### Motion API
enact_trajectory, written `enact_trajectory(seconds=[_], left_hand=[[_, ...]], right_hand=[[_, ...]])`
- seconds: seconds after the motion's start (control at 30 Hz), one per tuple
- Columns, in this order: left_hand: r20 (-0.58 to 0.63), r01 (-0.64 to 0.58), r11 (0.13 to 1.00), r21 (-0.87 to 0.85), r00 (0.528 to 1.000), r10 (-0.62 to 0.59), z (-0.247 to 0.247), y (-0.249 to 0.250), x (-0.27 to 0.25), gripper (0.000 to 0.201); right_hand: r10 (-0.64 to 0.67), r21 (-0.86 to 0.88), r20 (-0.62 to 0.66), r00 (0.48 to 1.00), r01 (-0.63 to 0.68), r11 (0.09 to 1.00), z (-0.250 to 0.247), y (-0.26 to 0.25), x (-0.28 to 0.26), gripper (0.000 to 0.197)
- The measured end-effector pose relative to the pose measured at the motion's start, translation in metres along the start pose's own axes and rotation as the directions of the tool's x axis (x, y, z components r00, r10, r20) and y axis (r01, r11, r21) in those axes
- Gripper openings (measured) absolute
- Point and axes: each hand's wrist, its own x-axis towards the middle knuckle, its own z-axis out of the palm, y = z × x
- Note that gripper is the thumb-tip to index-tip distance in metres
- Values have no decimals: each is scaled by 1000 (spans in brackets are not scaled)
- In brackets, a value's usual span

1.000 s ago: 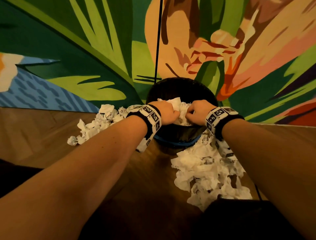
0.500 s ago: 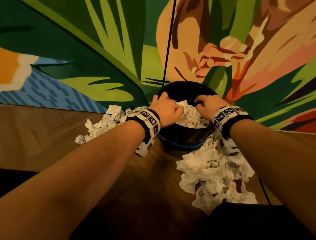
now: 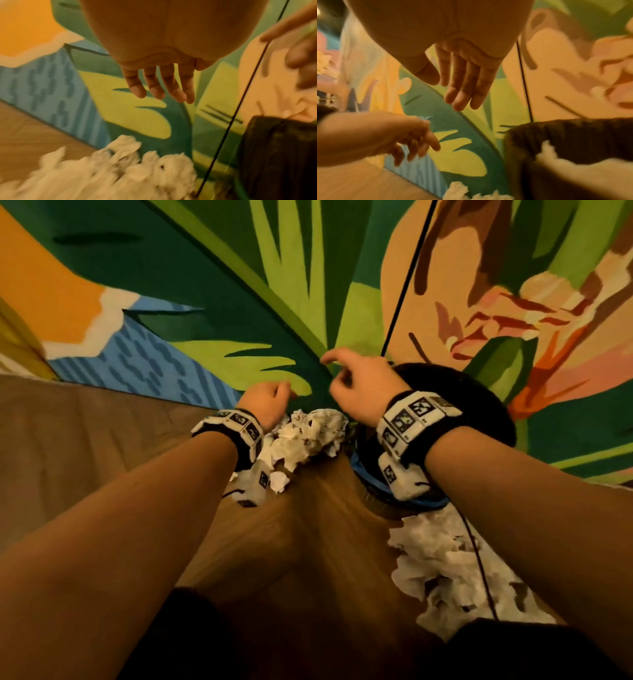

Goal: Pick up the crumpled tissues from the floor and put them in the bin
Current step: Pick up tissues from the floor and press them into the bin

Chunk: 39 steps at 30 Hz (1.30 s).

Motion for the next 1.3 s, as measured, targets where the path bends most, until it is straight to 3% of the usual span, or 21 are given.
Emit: enact_trajectory(seconds=[0.13,0.23,0.37,0.5,0.63,0.73,0.83,0.9,1.0,1.07,1.17,1.23,1.3], left_hand=[[125,131,959,253,978,-167,17,-64,-23,34],[288,212,908,361,901,-324,36,-98,-43,31],[351,285,881,377,837,-420,70,-129,-59,36],[436,287,869,402,775,-458,103,-143,-60,42],[397,355,862,362,778,-486,122,-143,-56,36],[377,500,835,229,745,-550,127,-146,-59,25],[343,603,794,-73,763,-548,132,-140,-67,3],[382,589,781,-208,784,-490,137,-130,-70,14],[471,548,778,-307,798,-377,142,-110,-68,11],[405,492,831,-261,837,-368,145,-108,-62,12],[234,355,933,-68,914,-331,144,-111,-54,10],[341,247,964,96,902,-265,146,-111,-51,34],[493,177,970,169,837,-239,150,-108,-53,49]], right_hand=[[-18,64,101,995,12,998,56,-20,3,32],[42,54,236,971,-57,997,104,-9,-4,28],[198,49,410,890,-239,970,160,25,-22,24],[312,13,493,812,-366,931,198,59,-43,26],[391,28,493,777,-464,886,219,81,-61,25],[412,81,507,757,-518,852,229,88,-71,30],[384,150,536,752,-533,833,237,89,-81,61],[340,270,534,774,-537,799,241,86,-85,79],[304,344,544,782,-539,769,243,84,-86,82],[359,272,526,771,-553,788,240,88,-84,67],[442,142,438,783,-546,826,233,95,-83,25],[494,75,382,781,-559,826,230,101,-85,13],[551,111,341,761,-615,781,229,110,-90,7]])
